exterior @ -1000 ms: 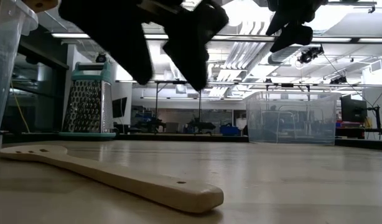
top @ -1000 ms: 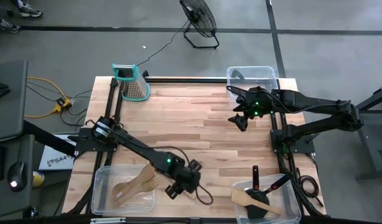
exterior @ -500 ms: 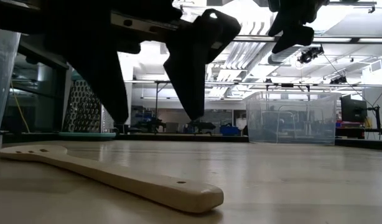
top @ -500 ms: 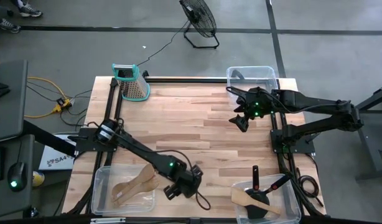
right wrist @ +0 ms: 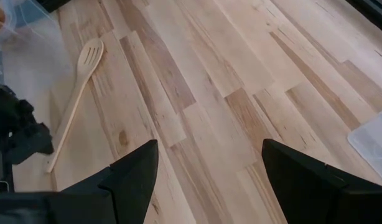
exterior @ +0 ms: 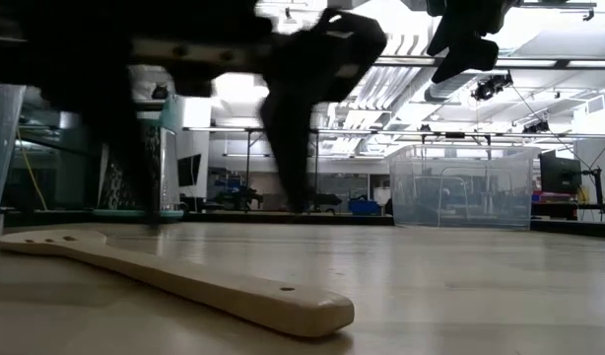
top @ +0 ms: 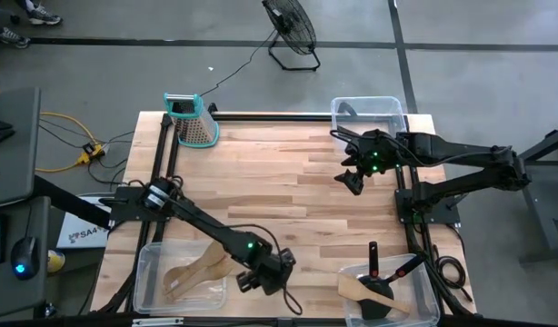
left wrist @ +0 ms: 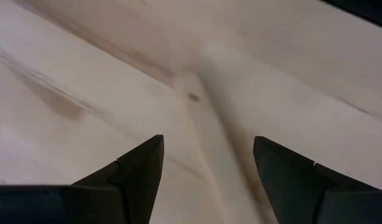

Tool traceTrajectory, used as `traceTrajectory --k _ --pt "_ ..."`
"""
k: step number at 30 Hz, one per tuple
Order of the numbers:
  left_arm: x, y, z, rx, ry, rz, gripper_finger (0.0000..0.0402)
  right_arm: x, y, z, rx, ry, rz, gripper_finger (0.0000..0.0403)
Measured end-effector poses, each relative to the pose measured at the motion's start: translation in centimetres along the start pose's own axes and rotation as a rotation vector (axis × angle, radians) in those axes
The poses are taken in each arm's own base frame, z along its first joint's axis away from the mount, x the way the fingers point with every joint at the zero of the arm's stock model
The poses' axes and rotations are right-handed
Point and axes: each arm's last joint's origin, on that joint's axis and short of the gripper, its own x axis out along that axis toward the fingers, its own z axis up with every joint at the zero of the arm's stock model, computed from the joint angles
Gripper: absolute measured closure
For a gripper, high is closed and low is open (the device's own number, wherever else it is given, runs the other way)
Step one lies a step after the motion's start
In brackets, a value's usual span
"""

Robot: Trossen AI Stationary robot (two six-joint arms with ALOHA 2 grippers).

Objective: Pick & Place Kitchen Items
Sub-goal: Put the light brown slotted serving spoon into the bottom left transparent bin

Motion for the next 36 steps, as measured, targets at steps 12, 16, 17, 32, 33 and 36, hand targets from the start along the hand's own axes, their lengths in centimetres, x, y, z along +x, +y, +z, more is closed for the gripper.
traceTrajectory --k 12,16,17,32,33,36 --pt "2.1 0.0 -0.7 0.003 0.06 0.011 0.0158 0.0 0.0 0.0 -0.002 0.0 0.0 0.0125" --pt "2.1 0.1 -0.9 -0.044 0.084 0.021 0.0158 0.0 0.0 0.0 -0.003 -0.001 0.0 0.0125" --pt "2.1 0.3 -1.1 -0.077 0.086 0.022 0.0158 0.0 0.0 0.0 -0.003 -0.001 0.0 0.0125" --pt "1.6 2.9 -3.9 -0.422 0.127 -0.016 0.0255 0.0 0.0 0.0 -0.003 0.0 0.0 0.0125" --pt "1.6 3.0 -4.0 -0.433 0.133 -0.008 0.0262 0.0 0.0 0.0 -0.003 0.0 0.0 0.0125" --pt "1.5 3.1 -4.1 -0.47 0.145 0.001 0.0284 0.0 0.0 0.0 -0.003 0.0 0.0 0.0125"
